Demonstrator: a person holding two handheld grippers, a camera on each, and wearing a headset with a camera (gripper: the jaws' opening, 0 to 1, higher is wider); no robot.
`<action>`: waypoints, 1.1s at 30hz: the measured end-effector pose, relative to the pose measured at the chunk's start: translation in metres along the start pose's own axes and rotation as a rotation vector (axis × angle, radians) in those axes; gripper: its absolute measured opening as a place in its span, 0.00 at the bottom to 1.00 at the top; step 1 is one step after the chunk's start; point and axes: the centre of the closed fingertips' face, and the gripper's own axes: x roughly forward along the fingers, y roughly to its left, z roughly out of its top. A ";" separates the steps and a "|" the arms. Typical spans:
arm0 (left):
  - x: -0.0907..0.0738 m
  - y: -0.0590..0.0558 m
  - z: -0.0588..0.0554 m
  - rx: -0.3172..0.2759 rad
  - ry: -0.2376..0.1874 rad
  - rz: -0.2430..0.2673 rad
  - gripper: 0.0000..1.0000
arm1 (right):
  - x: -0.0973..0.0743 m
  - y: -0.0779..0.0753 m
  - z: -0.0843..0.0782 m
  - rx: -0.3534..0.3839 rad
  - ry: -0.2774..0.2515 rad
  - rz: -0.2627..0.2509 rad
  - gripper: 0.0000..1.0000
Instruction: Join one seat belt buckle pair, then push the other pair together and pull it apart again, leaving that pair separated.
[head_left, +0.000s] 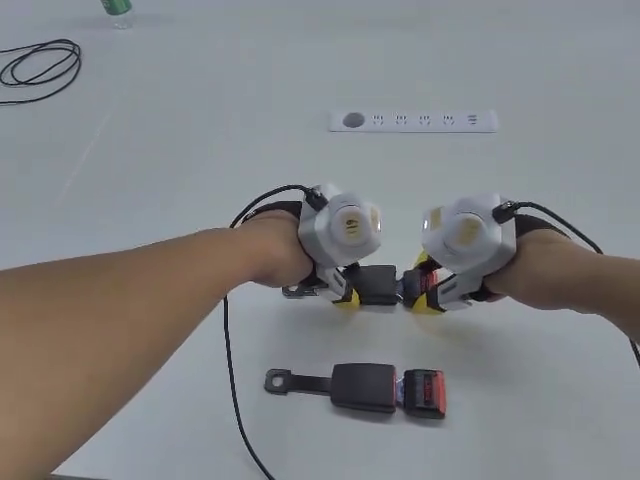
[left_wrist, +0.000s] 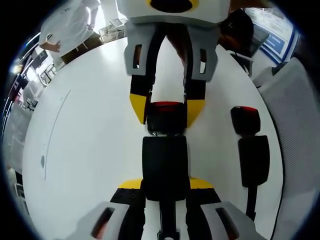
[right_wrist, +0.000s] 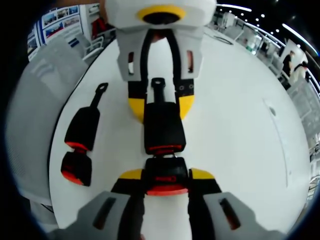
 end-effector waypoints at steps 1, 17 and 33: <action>0.000 0.000 0.000 -0.001 0.000 0.000 0.30 | 0.000 -0.001 0.000 -0.001 -0.001 0.000 0.31; 0.000 0.001 0.000 -0.017 0.000 0.007 0.31 | -0.007 -0.002 -0.011 0.005 0.001 -0.005 0.31; 0.000 0.002 0.000 -0.028 -0.001 0.010 0.31 | -0.032 0.001 -0.048 0.023 0.003 -0.016 0.33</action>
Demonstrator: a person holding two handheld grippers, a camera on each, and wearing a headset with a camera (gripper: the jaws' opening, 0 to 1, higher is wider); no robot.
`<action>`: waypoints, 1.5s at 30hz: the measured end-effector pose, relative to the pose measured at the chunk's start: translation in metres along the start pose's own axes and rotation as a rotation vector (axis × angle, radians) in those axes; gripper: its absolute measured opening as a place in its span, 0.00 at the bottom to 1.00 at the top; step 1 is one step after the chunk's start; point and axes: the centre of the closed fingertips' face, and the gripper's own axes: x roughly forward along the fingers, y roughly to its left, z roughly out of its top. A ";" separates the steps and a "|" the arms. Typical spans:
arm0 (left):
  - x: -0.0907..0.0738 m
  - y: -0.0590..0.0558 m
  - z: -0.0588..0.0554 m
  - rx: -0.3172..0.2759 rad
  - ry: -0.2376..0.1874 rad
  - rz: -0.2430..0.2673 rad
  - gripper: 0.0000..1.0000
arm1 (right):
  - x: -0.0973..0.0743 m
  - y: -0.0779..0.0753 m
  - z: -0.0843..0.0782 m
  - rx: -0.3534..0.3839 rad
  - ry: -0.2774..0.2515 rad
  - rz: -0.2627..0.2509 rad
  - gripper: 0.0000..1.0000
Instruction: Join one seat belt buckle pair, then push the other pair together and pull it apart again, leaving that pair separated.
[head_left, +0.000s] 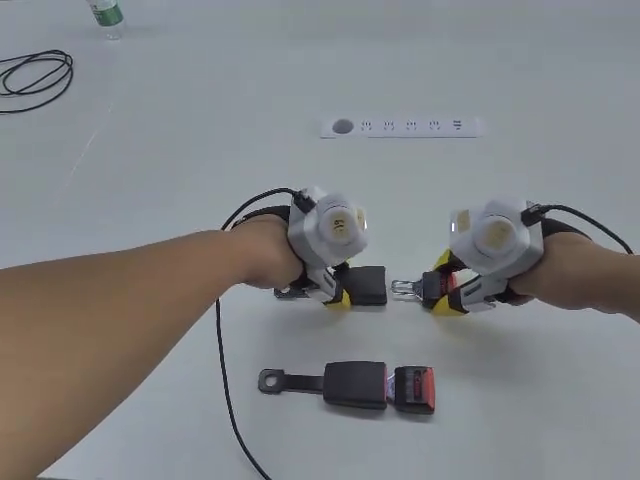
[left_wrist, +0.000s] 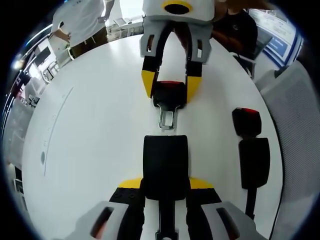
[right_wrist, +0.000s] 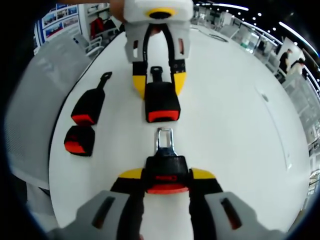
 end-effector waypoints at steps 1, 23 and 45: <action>0.000 0.000 0.000 0.000 0.001 0.000 0.31 | -0.003 0.001 -0.005 0.002 0.006 -0.002 0.33; -0.003 -0.003 0.000 0.030 0.035 0.051 0.32 | -0.053 -0.003 -0.089 0.042 0.148 -0.073 0.35; -0.103 -0.035 -0.006 -0.224 -0.247 0.356 0.81 | -0.124 0.034 -0.048 0.333 -0.204 -0.402 0.73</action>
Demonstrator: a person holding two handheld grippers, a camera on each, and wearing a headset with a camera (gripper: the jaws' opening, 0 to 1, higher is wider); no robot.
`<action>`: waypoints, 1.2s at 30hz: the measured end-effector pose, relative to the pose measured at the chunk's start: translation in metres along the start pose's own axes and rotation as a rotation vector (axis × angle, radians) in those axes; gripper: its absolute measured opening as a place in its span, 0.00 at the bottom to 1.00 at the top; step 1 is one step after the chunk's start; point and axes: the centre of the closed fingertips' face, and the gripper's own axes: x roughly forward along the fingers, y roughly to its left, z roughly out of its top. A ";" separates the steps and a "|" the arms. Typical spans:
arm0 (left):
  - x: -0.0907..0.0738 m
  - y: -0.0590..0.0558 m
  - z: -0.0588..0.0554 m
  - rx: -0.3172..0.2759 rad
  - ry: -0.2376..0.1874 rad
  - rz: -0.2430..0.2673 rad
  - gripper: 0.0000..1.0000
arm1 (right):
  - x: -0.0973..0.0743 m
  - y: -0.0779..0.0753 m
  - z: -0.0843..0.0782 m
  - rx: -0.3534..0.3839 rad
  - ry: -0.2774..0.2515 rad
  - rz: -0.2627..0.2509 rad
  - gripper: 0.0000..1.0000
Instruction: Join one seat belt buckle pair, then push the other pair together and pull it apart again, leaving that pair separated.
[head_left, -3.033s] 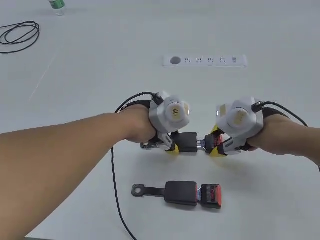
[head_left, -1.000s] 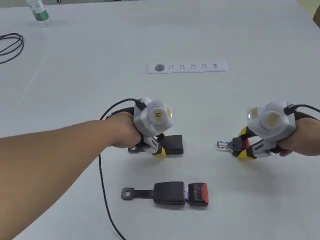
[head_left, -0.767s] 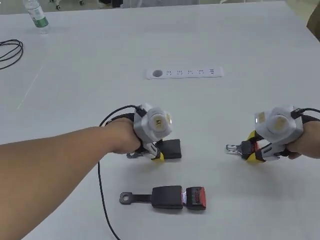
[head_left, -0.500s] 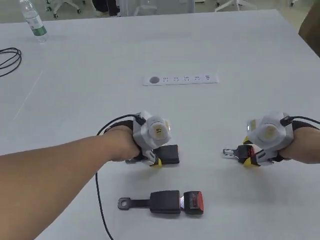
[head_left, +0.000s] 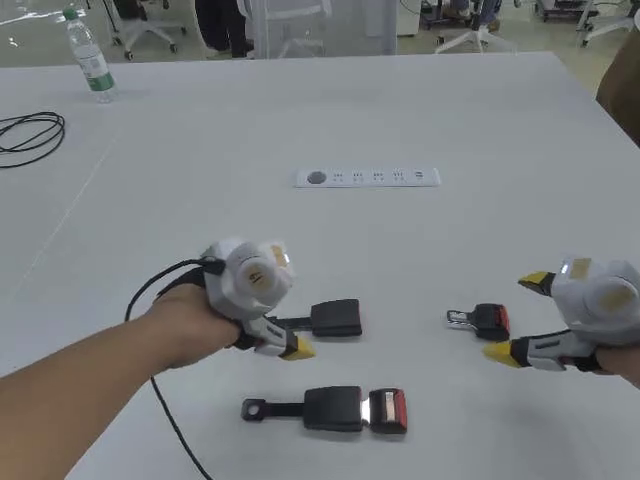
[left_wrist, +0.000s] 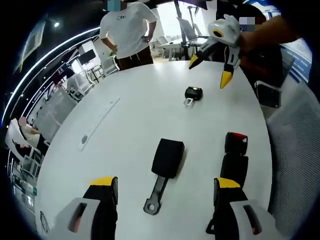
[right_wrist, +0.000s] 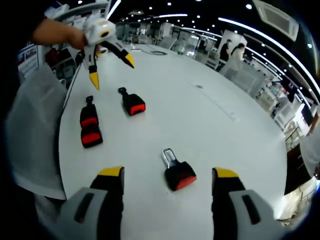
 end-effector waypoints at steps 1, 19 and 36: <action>-0.007 -0.003 -0.001 -0.013 -0.015 0.010 0.83 | -0.008 0.006 0.001 0.016 -0.019 -0.007 0.75; -0.111 -0.044 -0.066 -0.281 -0.091 0.177 1.00 | -0.075 0.040 -0.013 0.114 -0.126 -0.095 1.00; -0.129 -0.051 -0.076 -0.316 -0.084 0.239 1.00 | -0.084 0.035 -0.012 0.167 -0.147 -0.144 1.00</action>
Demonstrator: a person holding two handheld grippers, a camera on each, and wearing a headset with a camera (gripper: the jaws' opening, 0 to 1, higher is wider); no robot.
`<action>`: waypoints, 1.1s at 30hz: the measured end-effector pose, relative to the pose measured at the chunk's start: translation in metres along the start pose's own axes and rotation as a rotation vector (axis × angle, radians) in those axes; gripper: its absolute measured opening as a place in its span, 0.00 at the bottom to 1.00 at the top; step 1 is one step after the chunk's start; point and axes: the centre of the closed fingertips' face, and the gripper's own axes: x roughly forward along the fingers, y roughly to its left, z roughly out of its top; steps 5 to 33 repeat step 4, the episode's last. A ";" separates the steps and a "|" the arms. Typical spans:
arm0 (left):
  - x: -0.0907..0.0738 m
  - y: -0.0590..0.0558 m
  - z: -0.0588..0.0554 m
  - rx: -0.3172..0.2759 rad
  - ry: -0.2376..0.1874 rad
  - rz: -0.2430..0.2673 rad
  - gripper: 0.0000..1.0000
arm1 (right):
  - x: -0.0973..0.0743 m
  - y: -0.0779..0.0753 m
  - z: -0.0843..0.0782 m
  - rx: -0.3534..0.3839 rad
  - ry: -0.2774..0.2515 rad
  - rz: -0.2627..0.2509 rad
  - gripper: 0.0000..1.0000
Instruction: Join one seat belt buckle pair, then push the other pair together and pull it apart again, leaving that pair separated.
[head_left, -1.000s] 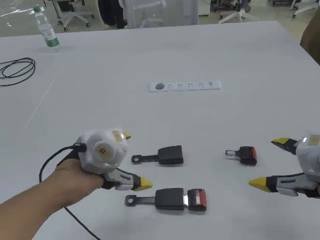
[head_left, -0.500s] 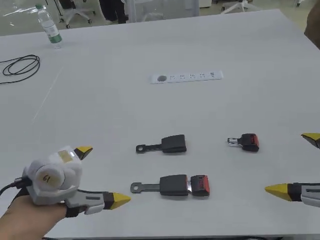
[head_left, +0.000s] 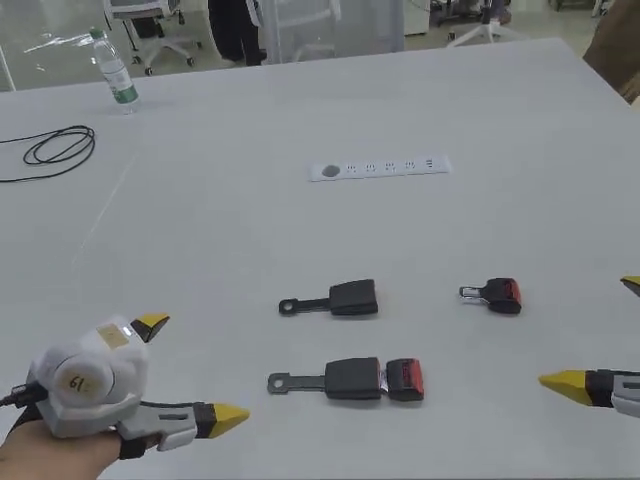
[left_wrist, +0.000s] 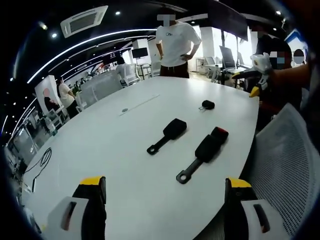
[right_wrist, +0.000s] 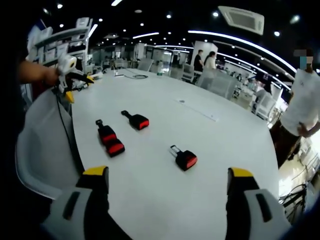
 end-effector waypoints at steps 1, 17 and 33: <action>0.000 0.001 0.000 0.000 -0.001 0.003 1.00 | -0.001 0.000 0.001 0.002 0.001 -0.001 1.00; -0.002 0.004 0.003 0.003 -0.011 0.011 1.00 | -0.003 0.001 0.003 0.004 -0.003 -0.005 1.00; -0.002 0.004 0.003 0.003 -0.011 0.011 1.00 | -0.003 0.001 0.003 0.004 -0.003 -0.005 1.00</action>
